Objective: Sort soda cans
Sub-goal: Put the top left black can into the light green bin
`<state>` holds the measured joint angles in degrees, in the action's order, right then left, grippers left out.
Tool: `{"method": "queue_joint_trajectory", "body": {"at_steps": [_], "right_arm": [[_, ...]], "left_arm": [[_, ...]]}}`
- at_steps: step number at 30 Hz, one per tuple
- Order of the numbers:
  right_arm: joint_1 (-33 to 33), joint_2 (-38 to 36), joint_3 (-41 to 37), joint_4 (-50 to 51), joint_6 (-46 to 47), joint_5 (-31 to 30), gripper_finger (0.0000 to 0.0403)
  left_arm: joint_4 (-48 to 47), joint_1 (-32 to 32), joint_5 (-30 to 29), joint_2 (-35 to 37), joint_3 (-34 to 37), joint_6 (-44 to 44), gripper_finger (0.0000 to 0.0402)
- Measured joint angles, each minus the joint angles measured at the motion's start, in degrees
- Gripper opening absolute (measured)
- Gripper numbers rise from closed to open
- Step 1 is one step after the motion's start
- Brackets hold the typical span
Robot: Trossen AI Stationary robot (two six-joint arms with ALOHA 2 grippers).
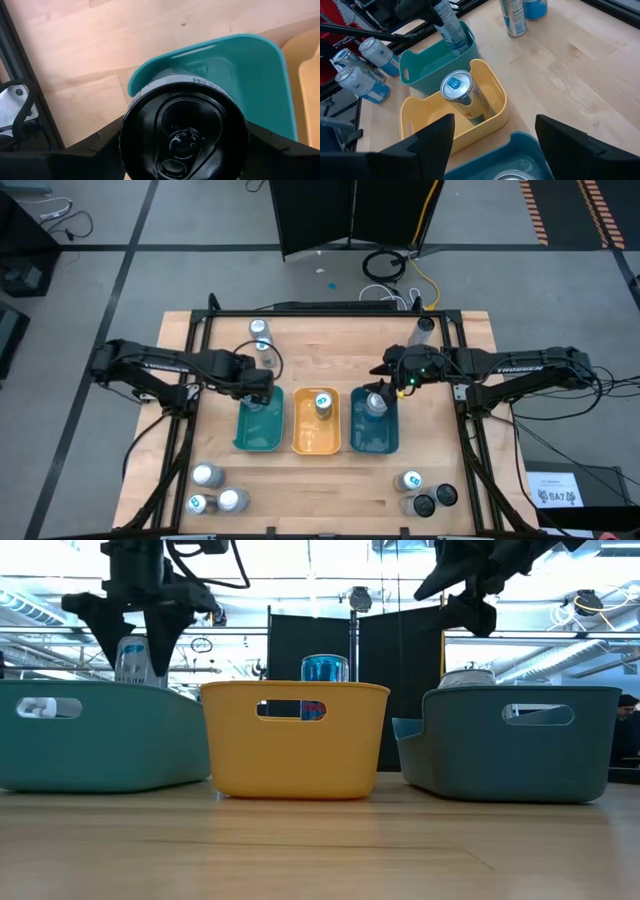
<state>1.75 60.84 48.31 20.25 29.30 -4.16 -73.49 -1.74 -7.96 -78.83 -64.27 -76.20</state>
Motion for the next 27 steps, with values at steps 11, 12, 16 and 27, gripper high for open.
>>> {"method": "queue_joint_trajectory", "body": {"at_steps": [11,12,16,27], "right_arm": [[0.0,0.0,0.0,0.1,0.2,0.0,0.0270],[0.0,0.0,0.0,0.1,0.2,0.0,0.0270],[0.0,0.0,0.0,0.1,0.2,0.0,0.0270],[0.0,0.0,0.0,0.2,0.2,0.1,0.0270]], "left_arm": [[0.1,0.0,0.0,-1.0,0.0,0.0,0.0283],[0.1,0.0,0.0,-1.0,0.0,0.0,0.0283],[0.4,-0.6,0.0,-1.0,0.0,0.3,0.0283],[0.8,-1.4,-1.3,-0.9,0.0,0.1,0.0337]]}}
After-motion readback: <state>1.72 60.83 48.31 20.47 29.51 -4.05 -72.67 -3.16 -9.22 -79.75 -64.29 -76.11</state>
